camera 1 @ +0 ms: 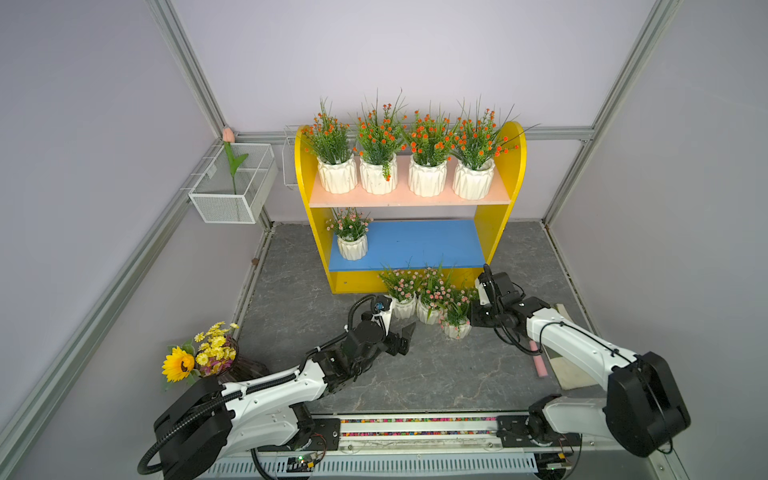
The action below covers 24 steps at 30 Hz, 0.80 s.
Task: Place the baby's breath potted plants on the rack by color
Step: Pick up the baby's breath potted plant from the center of the board.
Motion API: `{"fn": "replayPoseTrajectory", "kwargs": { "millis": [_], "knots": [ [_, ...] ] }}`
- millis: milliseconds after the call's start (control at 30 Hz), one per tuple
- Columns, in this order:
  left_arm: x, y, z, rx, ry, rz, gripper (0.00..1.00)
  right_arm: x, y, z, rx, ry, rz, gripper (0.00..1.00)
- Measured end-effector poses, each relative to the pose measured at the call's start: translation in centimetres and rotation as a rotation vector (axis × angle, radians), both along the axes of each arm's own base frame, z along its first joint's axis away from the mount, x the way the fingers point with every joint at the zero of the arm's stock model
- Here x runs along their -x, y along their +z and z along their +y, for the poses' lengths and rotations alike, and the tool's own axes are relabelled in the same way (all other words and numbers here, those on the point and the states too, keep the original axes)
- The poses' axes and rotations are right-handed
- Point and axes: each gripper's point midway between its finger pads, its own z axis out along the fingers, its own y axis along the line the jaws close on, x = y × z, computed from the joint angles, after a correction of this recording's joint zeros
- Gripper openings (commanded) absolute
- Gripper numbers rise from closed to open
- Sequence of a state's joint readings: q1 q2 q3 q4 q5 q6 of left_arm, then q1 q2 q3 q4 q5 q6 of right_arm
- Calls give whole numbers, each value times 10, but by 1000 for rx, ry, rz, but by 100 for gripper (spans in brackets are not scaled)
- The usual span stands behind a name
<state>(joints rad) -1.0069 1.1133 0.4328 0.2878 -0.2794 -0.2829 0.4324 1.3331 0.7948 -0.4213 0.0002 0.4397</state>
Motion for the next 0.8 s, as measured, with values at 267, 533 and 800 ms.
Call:
{"fn": "replayPoseTrajectory", "kwargs": {
  "millis": [267, 533, 800],
  "knots": [
    [5, -4, -4, -15, -20, 1, 99, 9, 1, -4, 30, 23, 38, 13],
    [6, -3, -6, -15, -30, -1, 100, 32, 20, -14, 43, 56, 57, 12],
    [15, 2, -16, 24, -89, -9, 100, 44, 52, -12, 1, 89, 31, 12]
  ]
}}
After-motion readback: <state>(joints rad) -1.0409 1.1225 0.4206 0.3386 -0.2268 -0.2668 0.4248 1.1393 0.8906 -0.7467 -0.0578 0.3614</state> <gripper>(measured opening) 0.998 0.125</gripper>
